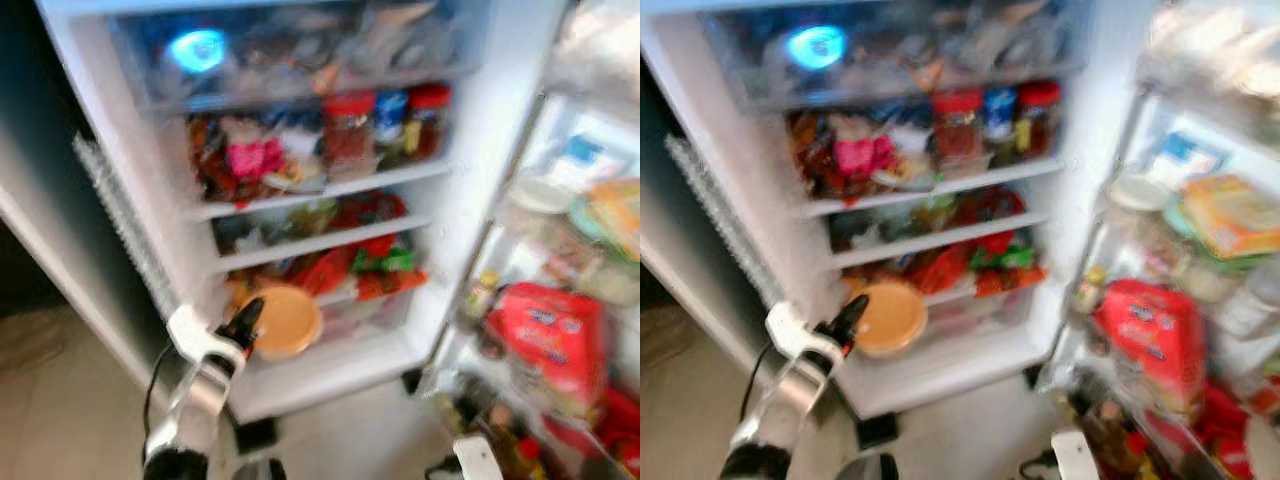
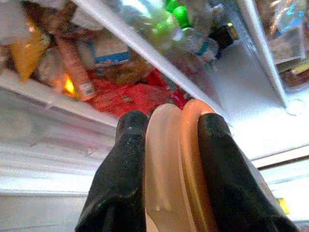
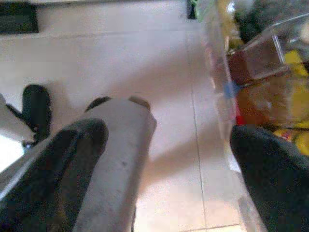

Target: Restocking fridge

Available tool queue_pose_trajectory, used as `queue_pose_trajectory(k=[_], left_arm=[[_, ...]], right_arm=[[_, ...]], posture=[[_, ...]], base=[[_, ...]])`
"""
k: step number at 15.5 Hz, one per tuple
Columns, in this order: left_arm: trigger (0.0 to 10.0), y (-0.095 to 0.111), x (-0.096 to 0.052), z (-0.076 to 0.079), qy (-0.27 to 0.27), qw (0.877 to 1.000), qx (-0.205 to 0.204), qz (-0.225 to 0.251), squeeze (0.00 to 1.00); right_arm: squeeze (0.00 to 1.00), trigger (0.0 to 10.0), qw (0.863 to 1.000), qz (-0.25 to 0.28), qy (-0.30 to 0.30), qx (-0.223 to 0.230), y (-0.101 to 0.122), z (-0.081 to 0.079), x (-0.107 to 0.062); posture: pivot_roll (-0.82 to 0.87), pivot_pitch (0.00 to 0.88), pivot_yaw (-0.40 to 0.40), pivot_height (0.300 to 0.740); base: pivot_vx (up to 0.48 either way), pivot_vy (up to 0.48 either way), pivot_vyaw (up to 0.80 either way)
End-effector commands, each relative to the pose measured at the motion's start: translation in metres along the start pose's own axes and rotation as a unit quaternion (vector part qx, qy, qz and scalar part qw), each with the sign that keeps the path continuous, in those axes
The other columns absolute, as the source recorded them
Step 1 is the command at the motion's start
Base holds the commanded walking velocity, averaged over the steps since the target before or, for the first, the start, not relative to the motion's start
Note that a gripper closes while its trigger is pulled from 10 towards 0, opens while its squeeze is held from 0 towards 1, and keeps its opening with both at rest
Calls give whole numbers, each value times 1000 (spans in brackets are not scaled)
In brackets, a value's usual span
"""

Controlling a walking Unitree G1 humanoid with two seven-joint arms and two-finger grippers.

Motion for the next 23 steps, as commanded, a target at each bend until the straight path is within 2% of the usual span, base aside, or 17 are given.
queue_pose_trajectory(k=[1, 12, 15, 18, 23], left_arm=[[10000, 3, 2, 1, -2, 1000, 11, 0, 0], [10000, -1, 5, 7, -16, 1000, 20, -9, 0], [10000, 6, 7, 10, -23, 1000, -9, 10, 0], [10000, 22, 7, 10, -25, 997, -58, 49, 0], [10000, 36, 10, 1, -4, 994, -68, 85, 0]], right_arm=[[0, 10000, 1000, -6, 4, 4, -4, -4, 0], [0, 10000, 1000, -5, 6, 4, -3, -5, 0], [0, 10000, 1000, -4, 6, 4, -3, -5, 0], [0, 10000, 1000, -4, -2, 8, -3, -4, 0], [0, 10000, 1000, -2, 0, 8, -2, -5, 0]], posture=[[-142, 0, 30, 656], [-139, 0, 32, 656], [-142, 0, 33, 656], [-143, 0, 35, 656], [-144, 0, 35, 656]], base=[[277, 0, 0], [284, 0, 0], [290, 0, 0], [284, 0, 0], [277, 0, 0]])
Point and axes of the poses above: a point about 5 cm out from each wrist's last joint towards the gripper, its own x axis pointing out of the wrist towards the gripper, its own y axis along the axis of the wrist's last joint, z = x × y, the point moved 6 cm from there along x, pointing out of the wrist towards the gripper, and after that the axes turned 15 degrees about -x, right-handed, at the moved point
